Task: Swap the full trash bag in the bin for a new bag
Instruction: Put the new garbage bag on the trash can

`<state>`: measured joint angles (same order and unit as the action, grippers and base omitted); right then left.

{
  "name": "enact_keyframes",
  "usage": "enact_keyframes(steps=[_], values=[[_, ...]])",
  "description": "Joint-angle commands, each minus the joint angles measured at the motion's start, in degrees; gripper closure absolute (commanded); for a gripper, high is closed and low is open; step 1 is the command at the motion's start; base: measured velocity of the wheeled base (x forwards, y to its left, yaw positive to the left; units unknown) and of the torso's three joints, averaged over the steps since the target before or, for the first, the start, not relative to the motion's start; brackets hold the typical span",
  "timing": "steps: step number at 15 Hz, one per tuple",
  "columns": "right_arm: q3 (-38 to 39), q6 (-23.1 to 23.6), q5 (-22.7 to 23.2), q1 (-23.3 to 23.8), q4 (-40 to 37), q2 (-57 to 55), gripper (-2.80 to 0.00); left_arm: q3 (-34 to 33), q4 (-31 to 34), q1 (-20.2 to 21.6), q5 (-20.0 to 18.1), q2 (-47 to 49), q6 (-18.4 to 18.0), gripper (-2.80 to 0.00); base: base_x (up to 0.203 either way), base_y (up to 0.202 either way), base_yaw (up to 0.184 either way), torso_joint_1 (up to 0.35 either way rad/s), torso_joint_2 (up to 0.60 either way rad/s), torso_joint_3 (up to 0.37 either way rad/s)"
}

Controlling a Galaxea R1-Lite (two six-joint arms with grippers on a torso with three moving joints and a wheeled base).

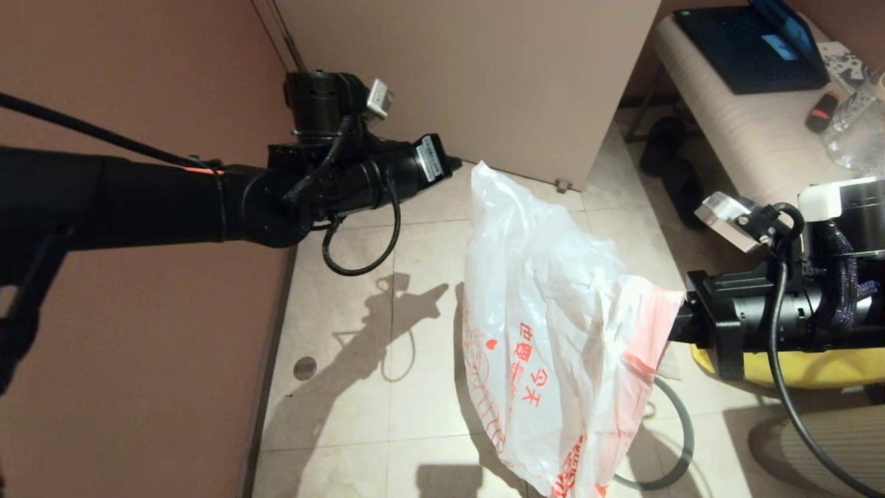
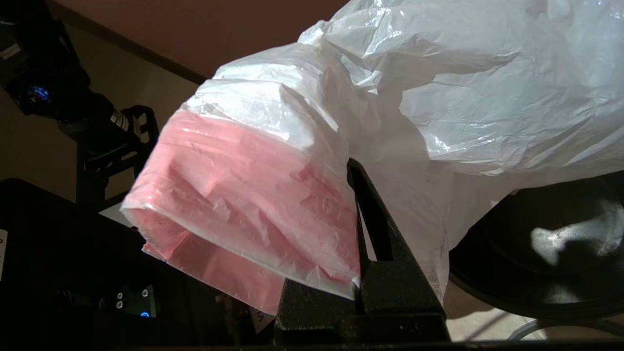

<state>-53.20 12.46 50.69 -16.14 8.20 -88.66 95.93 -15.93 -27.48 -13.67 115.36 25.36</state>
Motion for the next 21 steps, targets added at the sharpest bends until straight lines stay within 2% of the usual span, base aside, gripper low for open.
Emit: enact_keyframes(steps=[1, 3, 6, 8, 10, 12, 15, 18, 20, 21], values=[[-0.1, 0.1, 0.3, -0.2, 0.2, -1.1, 0.0, 4.3, -0.1, -1.1, -3.2, 5.0, 0.2, 0.0, 0.0, 0.0, 0.0, 0.0, 0.0, 0.0], [-0.1, 0.2, 0.3, -0.1, 0.4, -1.5, 0.0, 4.4, 0.7, -1.6, -6.8, 4.4, 1.3, 0.0, 0.0, 0.0, 0.0, 0.0, 0.0, 0.0], [-0.1, 0.2, 0.3, 0.0, 0.6, -1.9, 0.0, 4.7, 1.2, -1.6, -7.9, 5.8, 1.4, 0.0, 0.0, 0.0, 0.0, 0.0, 0.0, 0.0], [-0.1, 0.2, 0.4, 0.1, 0.6, -2.2, 0.0, 6.1, 1.6, -2.0, -10.6, 8.8, 1.3, 0.0, 0.0, 0.0, 0.0, 0.0, 0.0, 0.0], [0.2, 0.1, 0.8, 1.2, 0.4, -2.4, 0.0, 8.8, 4.0, -2.5, -12.2, 12.6, 1.2, 0.0, 0.0, 0.0, 0.0, 0.0, 0.0, 0.0], [0.7, 0.1, 1.7, 2.6, 0.2, -2.6, 0.0, 9.4, 6.6, -3.5, -16.9, 13.7, 1.5, 0.0, 0.0, 0.0, 0.0, 0.0, 0.0, 0.0], [0.8, 0.1, 2.2, 4.3, 0.2, -3.0, 0.0, 9.3, 10.3, -5.0, -19.2, 15.2, 1.4, 0.0, 0.0, 0.0, 0.0, 0.0, 0.0, 0.0], [1.7, 0.1, 2.8, 5.2, -0.1, -2.4, 0.0, 8.0, 11.1, -3.1, -19.8, 10.1, 2.3, 0.0, 0.0, 0.0, 0.0, 0.0, 0.0, 0.0], [2.2, 0.1, 3.0, 5.2, -0.1, -2.6, 0.0, 7.7, 10.9, -1.6, -22.6, 5.4, 5.1, 0.0, 0.0, 0.0, 0.0, 0.0, 0.0, 0.0], [2.5, 0.1, 3.3, 5.1, -0.1, -2.8, 0.0, 7.8, 10.8, -1.4, -25.3, 4.0, 5.9, 0.0, 0.0, 0.0, 0.0, 0.0, 0.0, 0.0]])
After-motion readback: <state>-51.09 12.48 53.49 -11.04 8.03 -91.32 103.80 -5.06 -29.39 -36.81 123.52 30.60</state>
